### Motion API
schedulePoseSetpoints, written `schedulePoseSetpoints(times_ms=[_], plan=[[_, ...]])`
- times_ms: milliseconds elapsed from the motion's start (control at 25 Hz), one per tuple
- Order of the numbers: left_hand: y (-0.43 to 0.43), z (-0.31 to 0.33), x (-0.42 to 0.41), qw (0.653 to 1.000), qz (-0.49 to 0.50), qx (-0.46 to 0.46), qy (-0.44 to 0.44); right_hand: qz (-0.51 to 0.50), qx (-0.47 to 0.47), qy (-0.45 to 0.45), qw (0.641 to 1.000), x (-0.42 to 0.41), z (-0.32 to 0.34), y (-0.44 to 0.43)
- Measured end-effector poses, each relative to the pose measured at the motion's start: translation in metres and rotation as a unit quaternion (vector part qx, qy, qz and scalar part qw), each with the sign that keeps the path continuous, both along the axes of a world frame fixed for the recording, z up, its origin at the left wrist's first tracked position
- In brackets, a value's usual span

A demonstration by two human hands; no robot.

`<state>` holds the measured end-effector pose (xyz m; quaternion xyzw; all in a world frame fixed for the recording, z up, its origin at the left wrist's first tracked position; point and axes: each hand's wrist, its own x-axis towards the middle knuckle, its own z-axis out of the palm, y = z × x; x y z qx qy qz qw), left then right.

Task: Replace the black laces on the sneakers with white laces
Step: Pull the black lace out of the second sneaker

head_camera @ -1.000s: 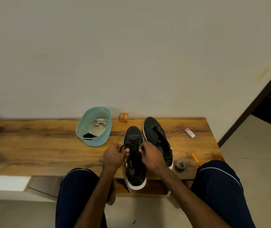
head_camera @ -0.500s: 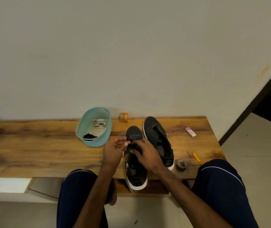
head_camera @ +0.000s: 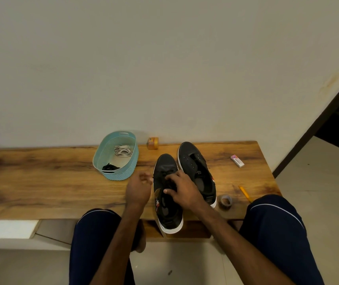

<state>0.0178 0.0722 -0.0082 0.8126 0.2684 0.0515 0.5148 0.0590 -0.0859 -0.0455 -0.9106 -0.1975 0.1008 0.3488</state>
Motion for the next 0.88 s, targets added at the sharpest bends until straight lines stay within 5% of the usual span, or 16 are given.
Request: schedulePoseSetpoints(times_ms=[120, 240, 440, 600, 680, 880], plan=[[-0.011, -0.005, -0.005, 0.981, -0.134, 0.102, 0.099, -0.019, -0.023, -0.08, 0.996, -0.007, -0.004, 0.005], [-0.017, -0.007, -0.007, 0.963, -0.176, 0.176, 0.104, -0.047, 0.037, -0.122, 0.991, -0.011, -0.005, 0.01], [-0.02, -0.008, -0.006, 0.964, -0.162, 0.198, 0.07, -0.177, 0.236, 0.087, 0.952, -0.005, 0.005, 0.013], [-0.024, -0.011, -0.003, 0.966, -0.162, 0.197, 0.051, -0.229, 0.369, 0.228, 0.871, -0.002, 0.024, 0.016], [-0.023, -0.012, -0.003, 0.962, -0.169, 0.209, 0.057, -0.226, 0.456, 0.235, 0.828, 0.008, 0.044, 0.01], [-0.022, -0.014, -0.002, 0.96, -0.162, 0.221, 0.06, -0.322, 0.664, 0.187, 0.648, 0.039, 0.069, -0.031]])
